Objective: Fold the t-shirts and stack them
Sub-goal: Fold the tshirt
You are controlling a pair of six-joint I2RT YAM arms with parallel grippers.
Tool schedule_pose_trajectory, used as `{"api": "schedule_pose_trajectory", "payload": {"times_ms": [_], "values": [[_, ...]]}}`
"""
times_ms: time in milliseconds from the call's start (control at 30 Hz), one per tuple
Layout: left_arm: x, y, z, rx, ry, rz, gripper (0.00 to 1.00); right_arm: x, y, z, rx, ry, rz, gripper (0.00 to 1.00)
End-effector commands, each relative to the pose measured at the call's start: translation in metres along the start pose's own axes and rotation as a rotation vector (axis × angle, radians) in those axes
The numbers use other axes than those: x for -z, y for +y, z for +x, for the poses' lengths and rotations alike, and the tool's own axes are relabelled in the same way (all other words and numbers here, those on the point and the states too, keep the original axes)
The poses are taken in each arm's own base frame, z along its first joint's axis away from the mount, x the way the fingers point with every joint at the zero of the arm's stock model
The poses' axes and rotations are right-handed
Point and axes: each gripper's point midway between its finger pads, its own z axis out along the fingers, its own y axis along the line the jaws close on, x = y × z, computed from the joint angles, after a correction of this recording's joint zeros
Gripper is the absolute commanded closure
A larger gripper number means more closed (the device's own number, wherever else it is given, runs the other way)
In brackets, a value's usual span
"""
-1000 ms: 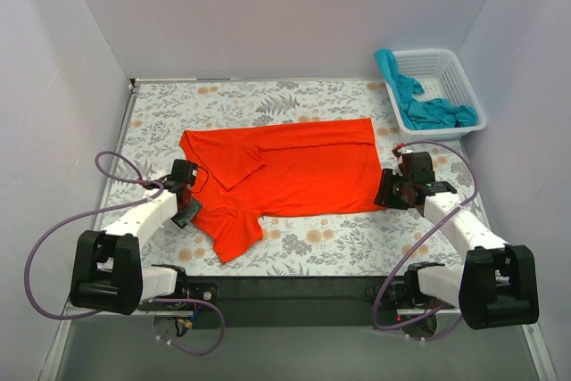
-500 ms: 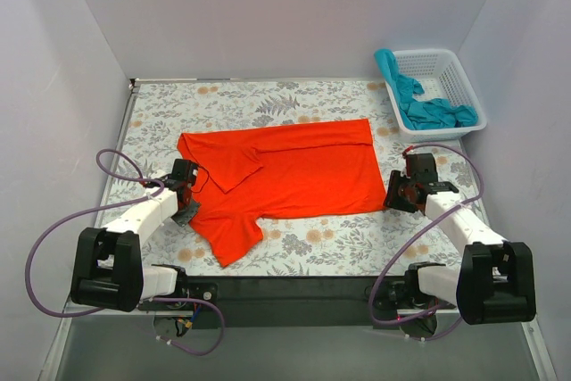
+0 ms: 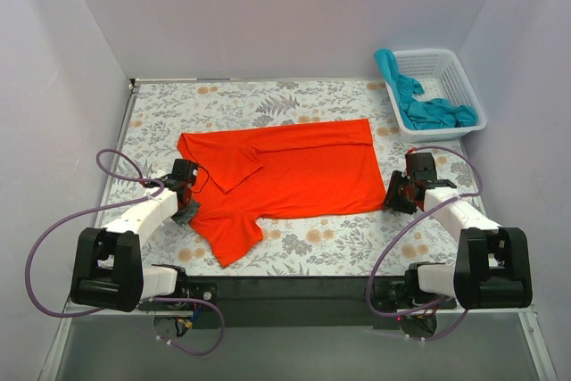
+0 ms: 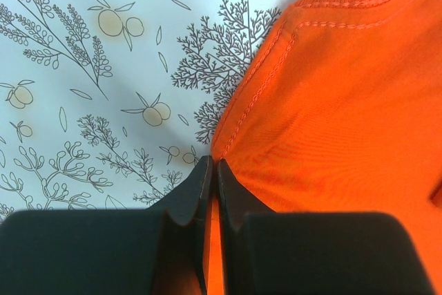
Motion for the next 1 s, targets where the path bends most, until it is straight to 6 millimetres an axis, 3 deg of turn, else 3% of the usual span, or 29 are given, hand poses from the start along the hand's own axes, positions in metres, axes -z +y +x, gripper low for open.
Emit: {"api": "schedule_pose_trajectory", "payload": {"times_ms": [0, 400, 633, 767, 967], "values": [[0.001, 0.008, -0.004, -0.002, -0.020, -0.026, 1.00, -0.004, 0.001, -0.007, -0.046, -0.022, -0.003, 0.56], [0.002, 0.009, -0.004, 0.007, -0.025, -0.033, 1.00, -0.006, -0.003, 0.005, -0.060, 0.027, 0.012, 0.63], [0.006, 0.011, -0.012, 0.063, 0.001, -0.032, 1.00, 0.003, -0.019, 0.014, -0.044, 0.031, 0.074, 0.98], [0.011, 0.011, -0.014, 0.083, 0.030, -0.013, 1.00, 0.011, -0.031, 0.015, -0.045, 0.004, 0.098, 0.99], [0.019, 0.002, -0.021, 0.071, 0.040, 0.015, 1.00, 0.022, -0.019, -0.002, -0.023, -0.041, 0.050, 0.99]]}}
